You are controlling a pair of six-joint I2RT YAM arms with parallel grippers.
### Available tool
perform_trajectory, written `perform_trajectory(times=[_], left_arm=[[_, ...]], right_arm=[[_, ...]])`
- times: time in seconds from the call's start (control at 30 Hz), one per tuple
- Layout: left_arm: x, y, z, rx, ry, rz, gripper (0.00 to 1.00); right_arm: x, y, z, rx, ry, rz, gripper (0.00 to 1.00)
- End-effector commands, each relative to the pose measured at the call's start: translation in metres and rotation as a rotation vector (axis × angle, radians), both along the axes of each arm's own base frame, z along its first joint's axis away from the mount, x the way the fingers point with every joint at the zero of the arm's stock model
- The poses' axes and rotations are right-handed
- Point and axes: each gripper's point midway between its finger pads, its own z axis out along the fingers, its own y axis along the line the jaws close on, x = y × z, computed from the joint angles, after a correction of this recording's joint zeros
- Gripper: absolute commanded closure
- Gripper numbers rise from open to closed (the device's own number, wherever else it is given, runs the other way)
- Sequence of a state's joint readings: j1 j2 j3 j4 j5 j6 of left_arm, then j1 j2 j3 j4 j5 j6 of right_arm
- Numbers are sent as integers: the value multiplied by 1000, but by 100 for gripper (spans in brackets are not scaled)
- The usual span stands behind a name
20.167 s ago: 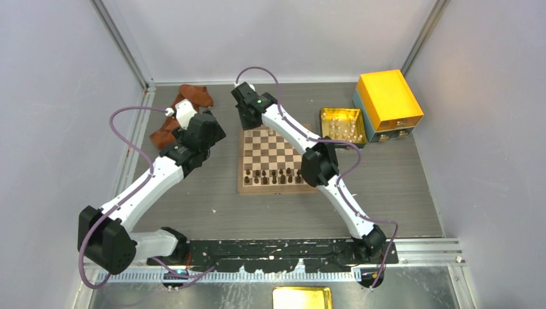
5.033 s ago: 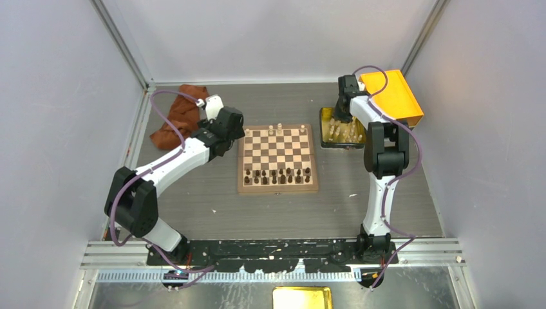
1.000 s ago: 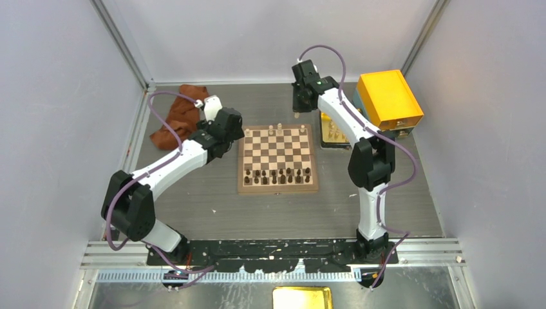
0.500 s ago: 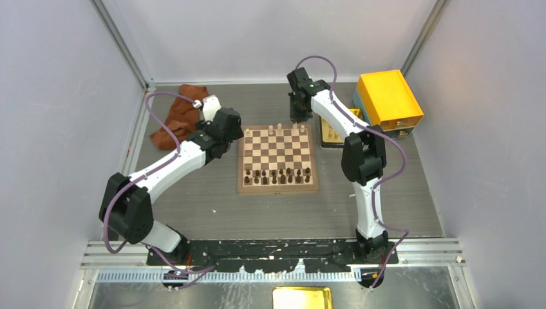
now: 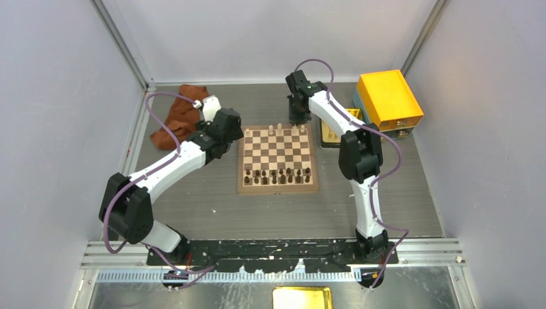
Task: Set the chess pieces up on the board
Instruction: Place the chess piece on the chessboard.
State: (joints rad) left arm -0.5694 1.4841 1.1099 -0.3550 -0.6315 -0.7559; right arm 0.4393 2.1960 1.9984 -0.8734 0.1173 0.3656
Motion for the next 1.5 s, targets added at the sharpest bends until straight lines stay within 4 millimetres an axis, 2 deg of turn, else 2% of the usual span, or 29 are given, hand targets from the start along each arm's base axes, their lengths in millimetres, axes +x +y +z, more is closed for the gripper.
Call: perform_trajectory(times=[0.0, 1.1, 1.47], left_arm=[[4, 0, 22, -35, -78, 22, 19], [6, -1, 14, -27, -62, 23, 19], [6, -1, 11, -26, -58, 24, 19]], right_arm=[[13, 7, 15, 25, -49, -1, 99], [18, 2, -8, 14, -18, -2, 99], [17, 2, -12, 13, -12, 3, 96]])
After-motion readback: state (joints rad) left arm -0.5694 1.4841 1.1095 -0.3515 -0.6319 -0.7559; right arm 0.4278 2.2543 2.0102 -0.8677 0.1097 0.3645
